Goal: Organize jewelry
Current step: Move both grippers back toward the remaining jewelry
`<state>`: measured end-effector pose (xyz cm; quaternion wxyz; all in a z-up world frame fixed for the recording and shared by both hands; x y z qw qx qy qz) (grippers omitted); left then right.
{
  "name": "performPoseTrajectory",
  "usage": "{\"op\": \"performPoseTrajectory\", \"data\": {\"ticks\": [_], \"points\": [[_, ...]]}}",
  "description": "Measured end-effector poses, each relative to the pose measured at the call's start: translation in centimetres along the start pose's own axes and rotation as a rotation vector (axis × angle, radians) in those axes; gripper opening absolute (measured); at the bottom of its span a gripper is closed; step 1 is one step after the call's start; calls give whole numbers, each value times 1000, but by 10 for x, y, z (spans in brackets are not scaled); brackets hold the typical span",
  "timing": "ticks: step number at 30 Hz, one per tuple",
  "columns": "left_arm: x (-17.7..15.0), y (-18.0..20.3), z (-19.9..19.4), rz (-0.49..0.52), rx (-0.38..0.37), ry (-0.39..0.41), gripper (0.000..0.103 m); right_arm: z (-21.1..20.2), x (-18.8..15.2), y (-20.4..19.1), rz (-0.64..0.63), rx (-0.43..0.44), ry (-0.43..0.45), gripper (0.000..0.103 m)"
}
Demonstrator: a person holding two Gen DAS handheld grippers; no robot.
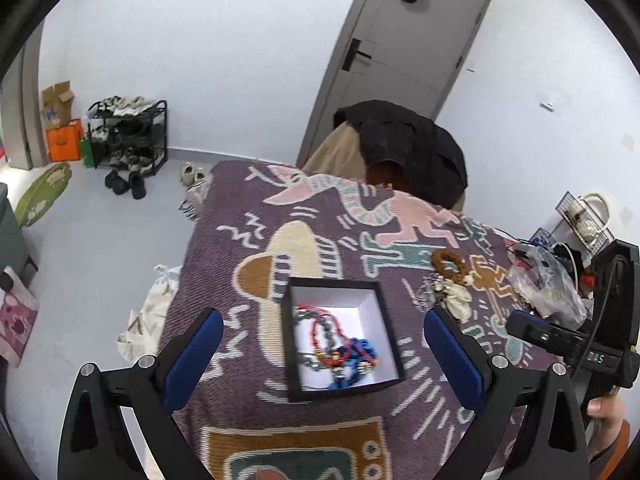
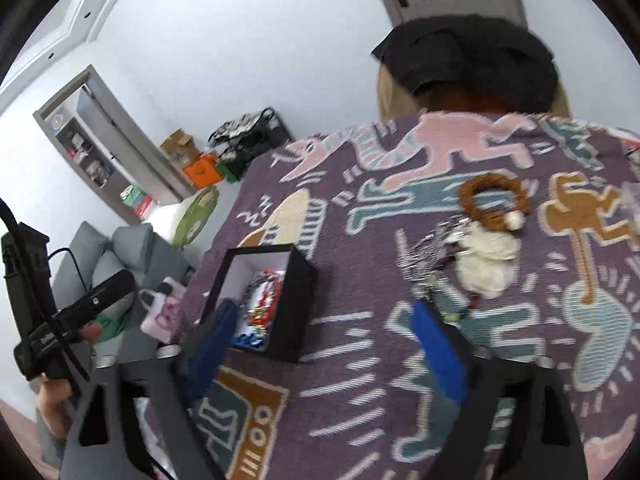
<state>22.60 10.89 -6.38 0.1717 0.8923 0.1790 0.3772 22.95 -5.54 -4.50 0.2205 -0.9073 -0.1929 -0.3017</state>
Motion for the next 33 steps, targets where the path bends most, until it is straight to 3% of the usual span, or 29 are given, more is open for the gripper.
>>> {"op": "performPoseTrajectory", "data": {"ticks": [9, 21, 33], "points": [[-8, 47, -10, 64, -55, 26, 103, -49, -14, 37, 60, -65, 64, 103], [-28, 104, -11, 162, -104, -1, 103, -75, -41, 72, 107, -107, 81, 103], [-41, 155, 14, 278, -47, -19, 103, -95, -53, 106, 158, -177, 129, 102]]}}
Point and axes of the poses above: each gripper's, at about its wrist camera, not at the fingertips, and z roughly the way its jaws point, y to its right, x to its top, the point moved 5 cm from there along z, roughly the way its jaws point, and after that the axes turned 11 degrees about -z, right-handed, at the moved point
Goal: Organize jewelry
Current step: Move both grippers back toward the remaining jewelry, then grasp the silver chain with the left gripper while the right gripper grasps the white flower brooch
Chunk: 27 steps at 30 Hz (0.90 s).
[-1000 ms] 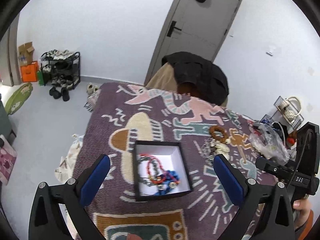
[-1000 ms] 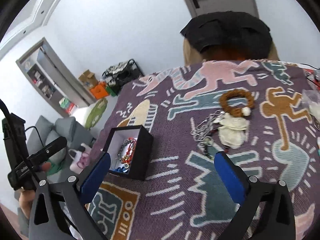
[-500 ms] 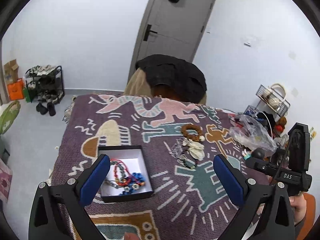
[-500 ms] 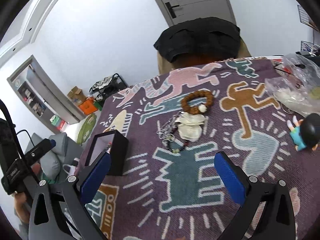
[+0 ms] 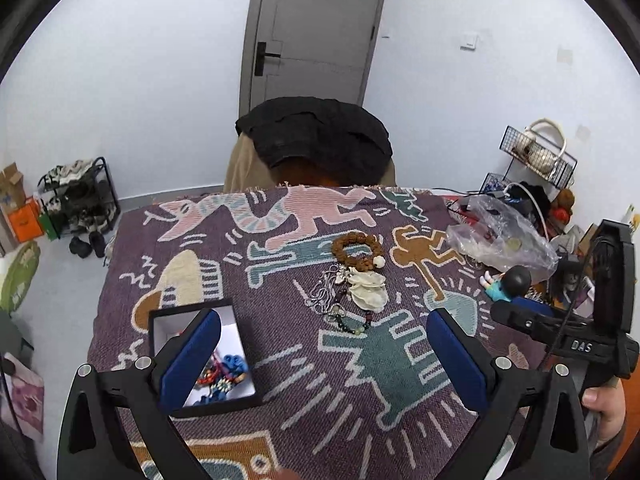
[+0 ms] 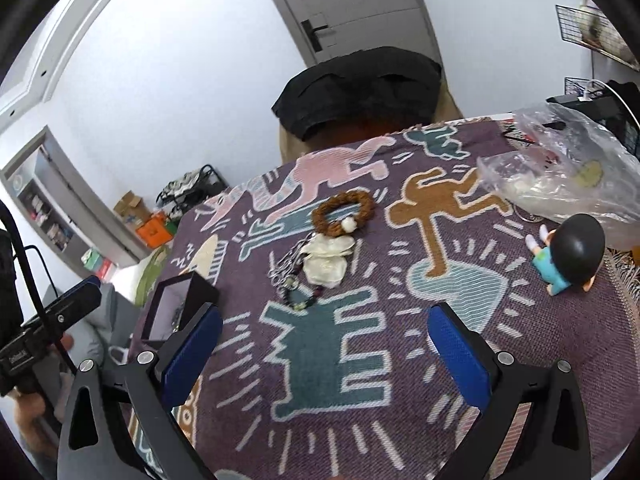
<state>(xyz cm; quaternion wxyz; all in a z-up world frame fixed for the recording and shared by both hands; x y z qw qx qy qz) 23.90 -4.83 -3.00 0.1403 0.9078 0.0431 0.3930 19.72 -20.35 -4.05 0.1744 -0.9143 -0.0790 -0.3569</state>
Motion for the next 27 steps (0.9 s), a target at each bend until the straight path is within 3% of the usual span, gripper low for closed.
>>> {"op": "performPoseTrajectory", "data": {"ticks": [1, 3, 5, 10, 12, 19, 22, 27], "points": [[1, 4, 5, 11, 2, -9, 102, 2, 0, 3, 6, 6, -1, 100], [2, 10, 17, 25, 0, -37, 96, 8, 0, 9, 27, 22, -15, 87], [3, 13, 31, 23, 2, -82, 82, 16, -1, 14, 53, 41, -30, 80], [3, 12, 69, 12, 17, -163, 59, 32, 0, 27, 103, 73, -42, 75], [4, 10, 84, 3, 32, -194, 56, 38, 1, 31, 115, 83, -51, 71], [6, 9, 129, -12, 55, -293, 48, 62, 12, 39, 127, 98, -77, 69], [6, 7, 148, -31, 61, -330, 44, 73, 16, 41, 127, 107, -97, 61], [6, 7, 181, -30, 87, -380, 43, 90, 21, 51, 146, 107, -117, 59]]}}
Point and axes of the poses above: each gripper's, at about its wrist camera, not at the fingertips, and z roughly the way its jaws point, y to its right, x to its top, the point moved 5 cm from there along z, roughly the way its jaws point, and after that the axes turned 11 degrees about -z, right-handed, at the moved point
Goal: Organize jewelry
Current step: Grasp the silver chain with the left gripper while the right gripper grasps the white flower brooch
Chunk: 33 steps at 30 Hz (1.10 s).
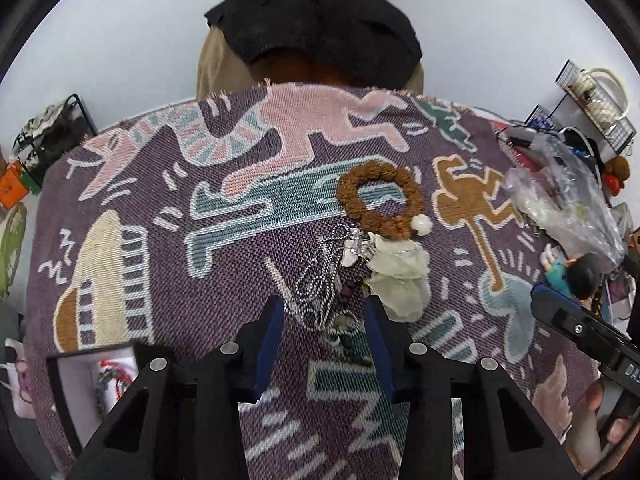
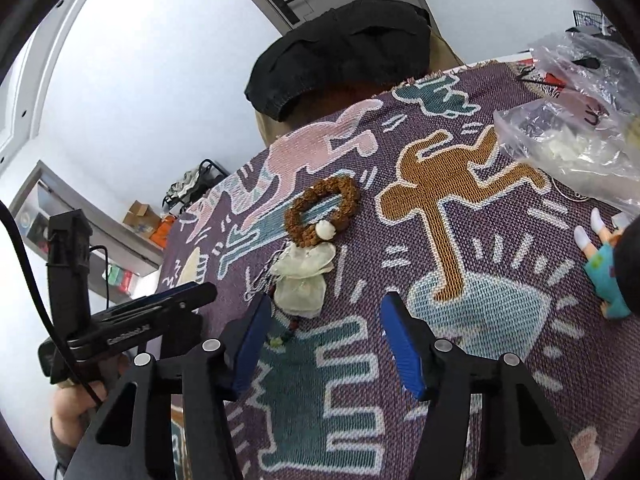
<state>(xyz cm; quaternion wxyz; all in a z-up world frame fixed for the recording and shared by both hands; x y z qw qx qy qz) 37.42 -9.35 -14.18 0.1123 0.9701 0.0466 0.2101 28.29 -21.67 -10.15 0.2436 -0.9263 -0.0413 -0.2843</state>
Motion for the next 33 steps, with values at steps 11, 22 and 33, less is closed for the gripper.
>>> {"op": "performPoseTrajectory", "data": {"ticks": [11, 22, 33], "points": [[14, -5, 53, -20, 33, -88, 43, 39, 10, 10, 21, 12, -69, 57], [13, -2, 65, 41, 84, -53, 34, 59, 16, 9, 47, 38, -91, 57], [9, -9, 60, 38, 11, -61, 4, 73, 13, -4, 42, 39, -113, 57]]}}
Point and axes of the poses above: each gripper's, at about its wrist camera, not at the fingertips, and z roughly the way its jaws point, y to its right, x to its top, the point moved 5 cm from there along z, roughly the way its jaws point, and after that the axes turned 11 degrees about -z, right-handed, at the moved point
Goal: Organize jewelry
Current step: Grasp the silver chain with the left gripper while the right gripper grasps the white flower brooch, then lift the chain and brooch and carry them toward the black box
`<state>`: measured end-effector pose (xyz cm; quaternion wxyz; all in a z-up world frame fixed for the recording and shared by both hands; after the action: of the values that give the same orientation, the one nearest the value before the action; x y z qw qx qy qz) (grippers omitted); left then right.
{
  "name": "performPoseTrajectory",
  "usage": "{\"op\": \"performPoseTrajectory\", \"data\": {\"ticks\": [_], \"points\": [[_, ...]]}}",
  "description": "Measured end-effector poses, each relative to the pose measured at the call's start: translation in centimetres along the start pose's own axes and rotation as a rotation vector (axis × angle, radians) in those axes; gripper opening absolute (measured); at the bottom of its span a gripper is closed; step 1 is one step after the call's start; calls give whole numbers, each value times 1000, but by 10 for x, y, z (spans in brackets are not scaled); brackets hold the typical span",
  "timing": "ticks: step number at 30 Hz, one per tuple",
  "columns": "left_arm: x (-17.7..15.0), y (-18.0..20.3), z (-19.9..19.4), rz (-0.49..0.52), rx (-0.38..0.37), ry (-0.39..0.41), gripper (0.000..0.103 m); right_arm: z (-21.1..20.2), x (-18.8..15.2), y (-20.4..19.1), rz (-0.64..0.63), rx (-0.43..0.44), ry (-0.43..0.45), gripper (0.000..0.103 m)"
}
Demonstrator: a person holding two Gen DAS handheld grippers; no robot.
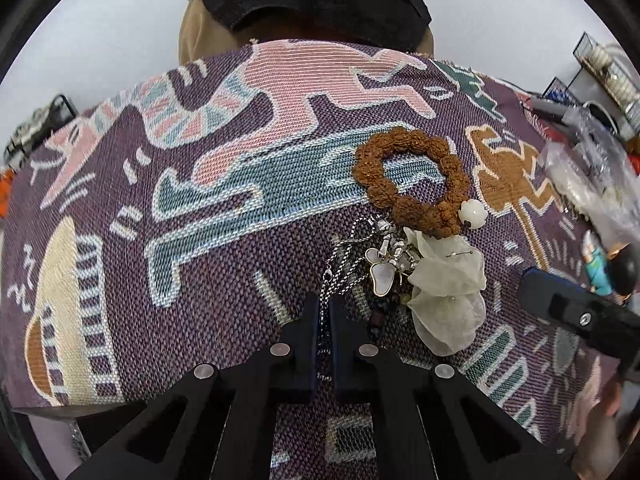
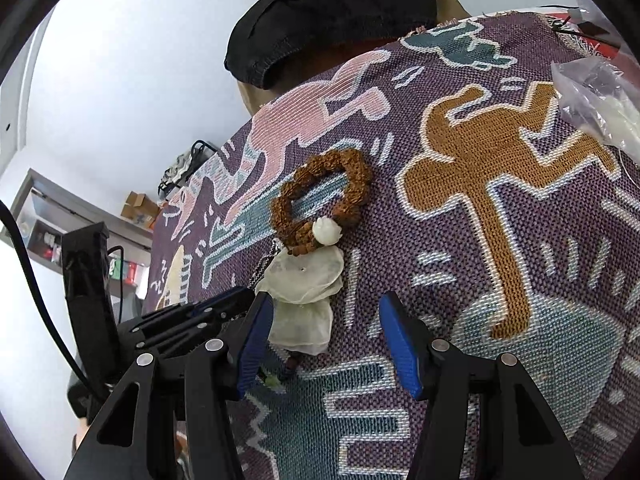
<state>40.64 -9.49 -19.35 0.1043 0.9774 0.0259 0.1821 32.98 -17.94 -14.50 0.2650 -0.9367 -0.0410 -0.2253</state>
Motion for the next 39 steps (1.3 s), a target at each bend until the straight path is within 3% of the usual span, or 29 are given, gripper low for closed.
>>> {"op": "performPoseTrajectory", "data": {"ticks": [6, 23, 28, 29, 30, 31, 32, 39], "points": [[7, -8, -30, -39, -61, 43, 4, 12, 1, -12, -37, -20, -24, 57], [24, -32, -121, -75, -118, 215, 4, 48, 1, -41, -116, -121, -100, 58], [26, -33, -144, -69, -126, 258, 4, 59, 1, -51, -231, -216, -106, 58], [26, -33, -148, -70, -129, 265, 4, 59, 1, -52, -247, -231, -106, 55], [26, -33, -152, -70, -131, 271, 4, 59, 1, -52, -257, -243, -106, 33], [26, -33, -155, -69, -132, 277, 4, 59, 0, -50, -249, -228, -116, 18], [26, -33, -158, -69, -132, 282, 4, 58, 0, -48, -230, -194, -120, 12], [27, -32, -182, -71, -150, 328, 4, 20, 4, -47, -219, -136, -17, 12]]}}
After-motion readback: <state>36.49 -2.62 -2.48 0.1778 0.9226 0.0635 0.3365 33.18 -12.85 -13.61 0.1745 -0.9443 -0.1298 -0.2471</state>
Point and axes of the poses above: each gripper's, at about its wrist camera, not at the fingertips, and z roughly the way its jaws point, y to its right, x to its top, the point moved 5 cm from there along z, roughly the way its jaws point, and after that the axes turned 11 degrees about -z, right-handed, at the moved point
